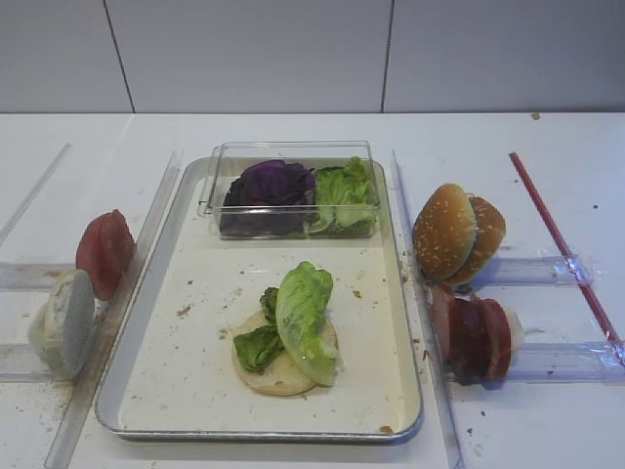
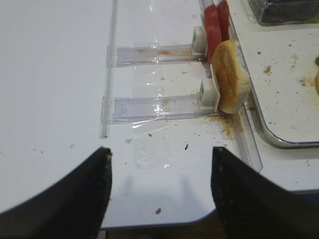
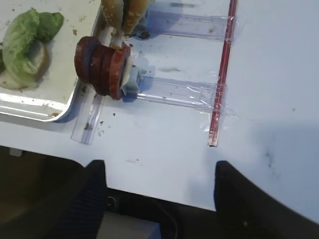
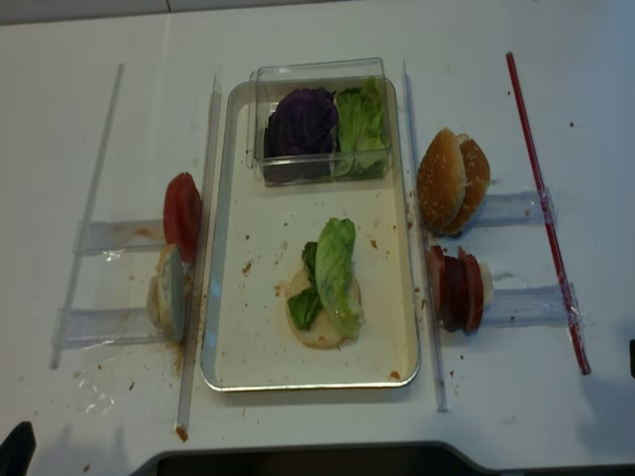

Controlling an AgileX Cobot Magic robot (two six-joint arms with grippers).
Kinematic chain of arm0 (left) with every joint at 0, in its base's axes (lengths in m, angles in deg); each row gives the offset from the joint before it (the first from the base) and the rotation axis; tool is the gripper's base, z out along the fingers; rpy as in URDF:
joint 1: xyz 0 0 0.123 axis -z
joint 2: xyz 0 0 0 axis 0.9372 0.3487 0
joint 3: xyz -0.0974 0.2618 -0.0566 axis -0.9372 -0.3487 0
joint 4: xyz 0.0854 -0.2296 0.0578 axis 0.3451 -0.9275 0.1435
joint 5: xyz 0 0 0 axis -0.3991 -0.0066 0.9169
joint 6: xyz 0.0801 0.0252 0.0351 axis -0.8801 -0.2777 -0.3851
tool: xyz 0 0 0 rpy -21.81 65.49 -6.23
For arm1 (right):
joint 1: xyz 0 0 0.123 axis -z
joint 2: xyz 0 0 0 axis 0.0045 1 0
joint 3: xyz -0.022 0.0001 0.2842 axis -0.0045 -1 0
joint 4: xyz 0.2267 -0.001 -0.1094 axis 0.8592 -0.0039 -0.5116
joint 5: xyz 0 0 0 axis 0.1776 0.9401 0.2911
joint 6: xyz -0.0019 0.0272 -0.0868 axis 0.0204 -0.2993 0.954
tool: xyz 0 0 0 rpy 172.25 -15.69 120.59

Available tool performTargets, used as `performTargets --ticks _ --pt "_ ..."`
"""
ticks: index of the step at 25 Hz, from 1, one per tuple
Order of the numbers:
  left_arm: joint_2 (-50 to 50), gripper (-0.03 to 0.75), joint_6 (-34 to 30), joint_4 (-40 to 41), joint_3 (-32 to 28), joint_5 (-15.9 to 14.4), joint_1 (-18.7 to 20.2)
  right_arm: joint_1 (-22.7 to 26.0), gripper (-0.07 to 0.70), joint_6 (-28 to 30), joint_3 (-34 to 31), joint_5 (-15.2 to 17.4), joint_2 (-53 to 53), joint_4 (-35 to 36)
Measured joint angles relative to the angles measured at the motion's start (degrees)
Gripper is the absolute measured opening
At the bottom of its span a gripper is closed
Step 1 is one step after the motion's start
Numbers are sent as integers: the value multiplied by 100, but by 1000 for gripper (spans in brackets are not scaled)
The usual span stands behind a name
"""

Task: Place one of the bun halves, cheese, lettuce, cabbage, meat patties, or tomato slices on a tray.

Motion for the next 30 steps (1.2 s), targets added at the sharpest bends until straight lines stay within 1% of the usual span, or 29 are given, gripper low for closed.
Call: performTargets --ticks 3,12,15,18,20,24,27,30 --pt "0 422 0 0 0 0 0 0 501 247 -120 0 -251 -134" --pt "0 422 0 0 0 0 0 0 500 324 -673 1 -925 -360" --pt "0 422 0 0 0 0 0 0 500 348 -914 -195 -1283 -368" --pt "0 422 0 0 0 0 0 0 500 445 -1192 -467 -1652 -368" --pt "0 422 0 0 0 0 0 0 500 472 -1343 -551 -1871 -368" --pt "0 422 0 0 0 0 0 0 500 481 -1384 -669 -2302 -368" --pt "0 422 0 0 0 0 0 0 500 484 -1386 -695 -2615 -368" --pt "0 422 0 0 0 0 0 0 500 484 -1386 -706 -2664 -372"
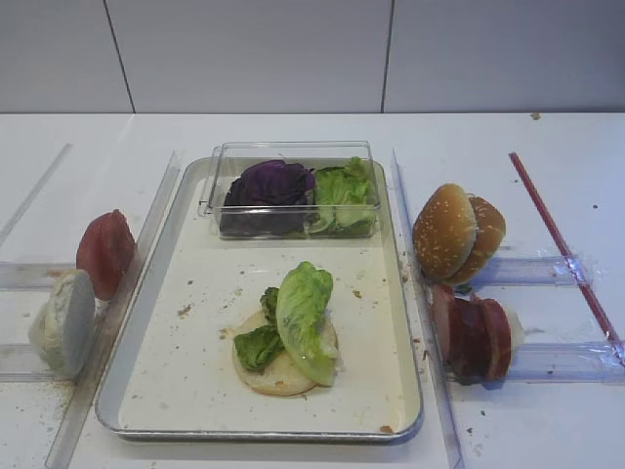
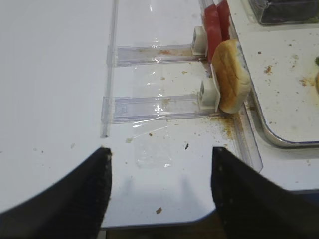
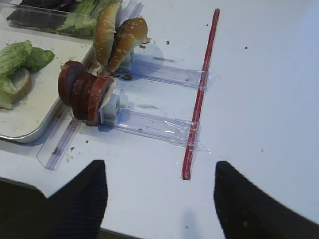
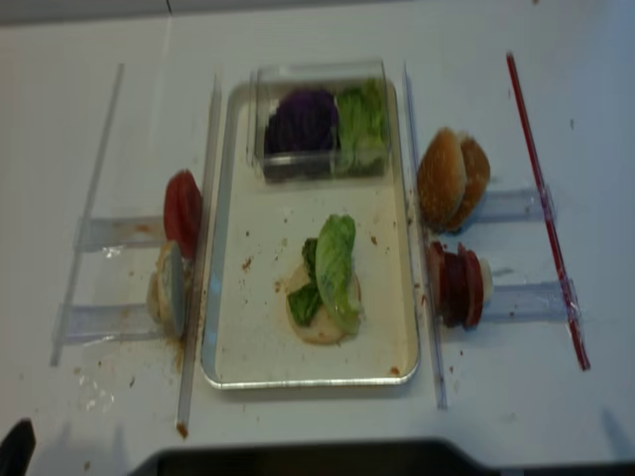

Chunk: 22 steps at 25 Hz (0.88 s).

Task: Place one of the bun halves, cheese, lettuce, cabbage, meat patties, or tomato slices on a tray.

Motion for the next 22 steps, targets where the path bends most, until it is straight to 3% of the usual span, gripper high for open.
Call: performTargets --ticks 22 --pt "0 422 0 0 0 0 0 0 500 42 -105 -33 0 21"
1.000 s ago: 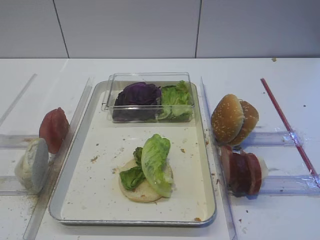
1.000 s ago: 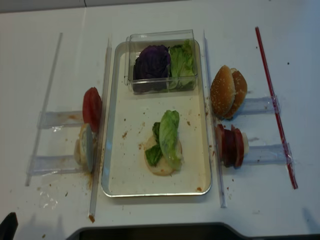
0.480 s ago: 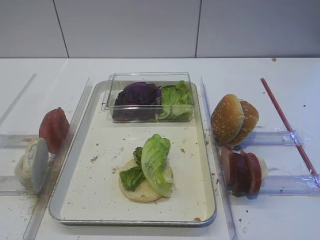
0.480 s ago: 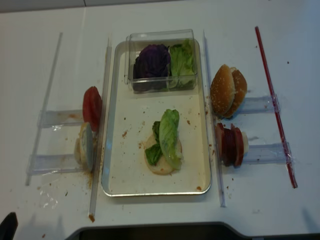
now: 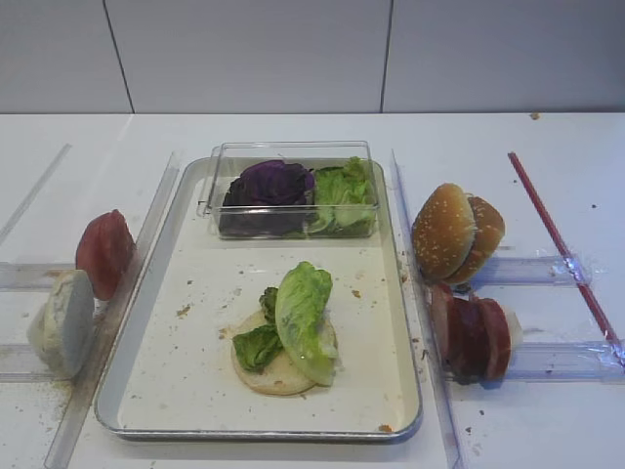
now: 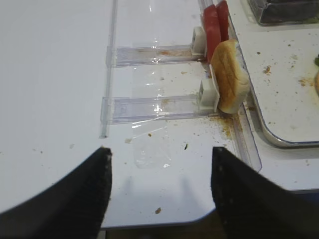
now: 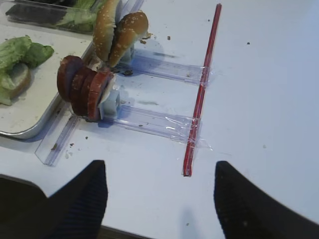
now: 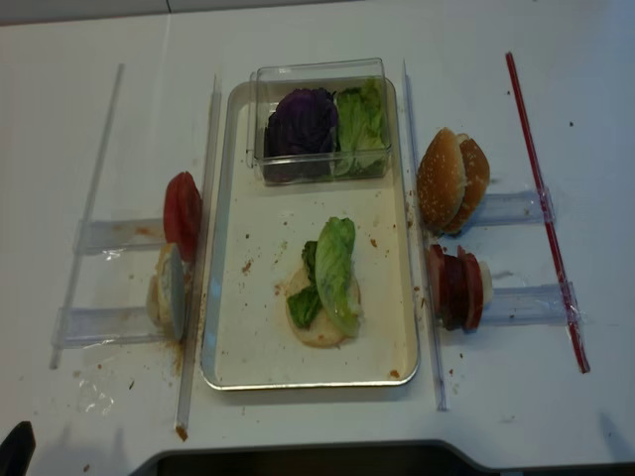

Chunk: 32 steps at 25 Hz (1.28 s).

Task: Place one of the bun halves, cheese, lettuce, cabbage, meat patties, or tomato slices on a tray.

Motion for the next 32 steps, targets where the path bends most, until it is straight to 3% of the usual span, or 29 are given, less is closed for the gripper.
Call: performTargets --ticks 32 --pt "0 422 0 0 0 0 0 92 500 0 0 0 0 43"
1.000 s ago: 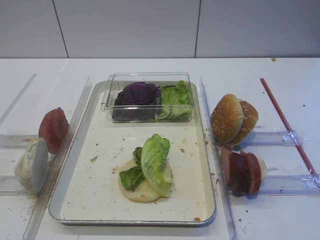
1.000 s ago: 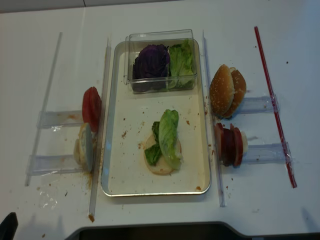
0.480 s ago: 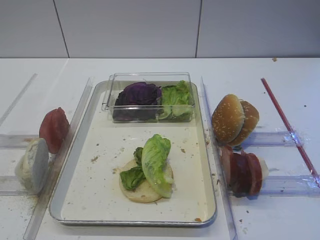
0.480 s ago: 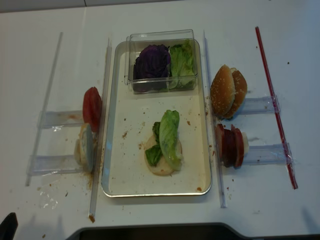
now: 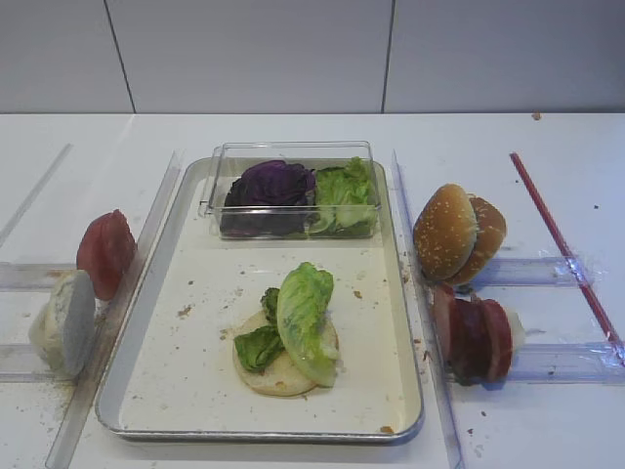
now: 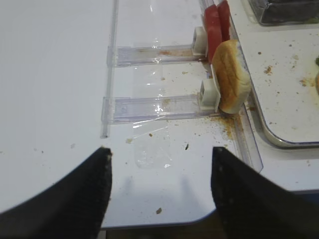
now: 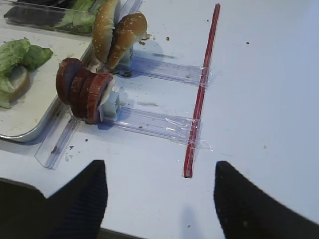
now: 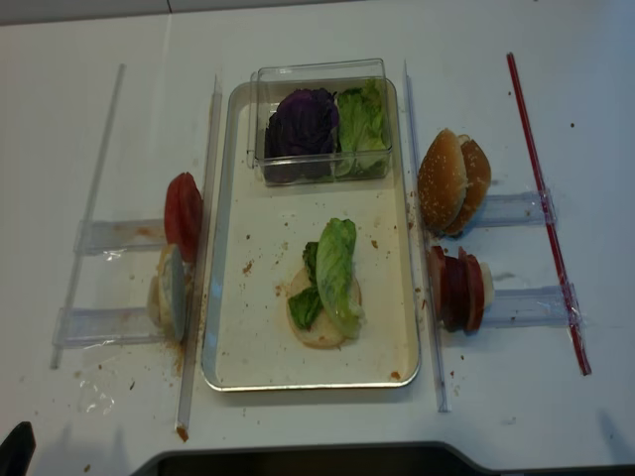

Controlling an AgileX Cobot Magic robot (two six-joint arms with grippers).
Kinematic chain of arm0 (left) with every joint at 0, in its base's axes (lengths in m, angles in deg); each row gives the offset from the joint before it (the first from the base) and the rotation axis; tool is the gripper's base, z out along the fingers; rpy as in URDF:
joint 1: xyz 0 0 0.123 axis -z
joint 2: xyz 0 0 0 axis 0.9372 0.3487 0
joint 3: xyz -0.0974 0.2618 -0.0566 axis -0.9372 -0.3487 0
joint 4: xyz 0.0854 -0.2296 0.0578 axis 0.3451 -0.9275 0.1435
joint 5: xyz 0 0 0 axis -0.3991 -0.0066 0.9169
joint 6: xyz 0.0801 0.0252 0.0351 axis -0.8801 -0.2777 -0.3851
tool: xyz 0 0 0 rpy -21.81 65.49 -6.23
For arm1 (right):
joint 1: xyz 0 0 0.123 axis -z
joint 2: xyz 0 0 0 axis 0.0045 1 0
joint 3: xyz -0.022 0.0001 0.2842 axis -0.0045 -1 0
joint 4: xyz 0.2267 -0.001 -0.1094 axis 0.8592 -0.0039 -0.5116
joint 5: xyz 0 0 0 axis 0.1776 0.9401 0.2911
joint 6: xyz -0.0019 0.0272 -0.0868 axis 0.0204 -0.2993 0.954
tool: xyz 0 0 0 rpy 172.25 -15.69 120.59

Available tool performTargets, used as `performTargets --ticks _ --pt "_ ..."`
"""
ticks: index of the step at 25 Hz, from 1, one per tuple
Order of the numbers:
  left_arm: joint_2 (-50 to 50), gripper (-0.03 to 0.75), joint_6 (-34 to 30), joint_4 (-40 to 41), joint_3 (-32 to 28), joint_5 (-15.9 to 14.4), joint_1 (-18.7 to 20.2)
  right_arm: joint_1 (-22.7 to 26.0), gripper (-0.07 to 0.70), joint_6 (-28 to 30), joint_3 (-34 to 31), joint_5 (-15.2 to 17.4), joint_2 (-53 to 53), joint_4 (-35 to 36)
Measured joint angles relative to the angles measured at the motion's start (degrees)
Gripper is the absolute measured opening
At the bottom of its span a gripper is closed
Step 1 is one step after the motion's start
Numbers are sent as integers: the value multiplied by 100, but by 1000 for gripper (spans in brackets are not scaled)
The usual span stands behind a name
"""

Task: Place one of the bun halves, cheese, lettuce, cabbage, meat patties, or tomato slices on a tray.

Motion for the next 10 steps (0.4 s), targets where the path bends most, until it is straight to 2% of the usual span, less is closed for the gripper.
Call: performTargets --ticks 10 --pt "0 422 0 0 0 0 0 0 500 -10 0 0 0 0"
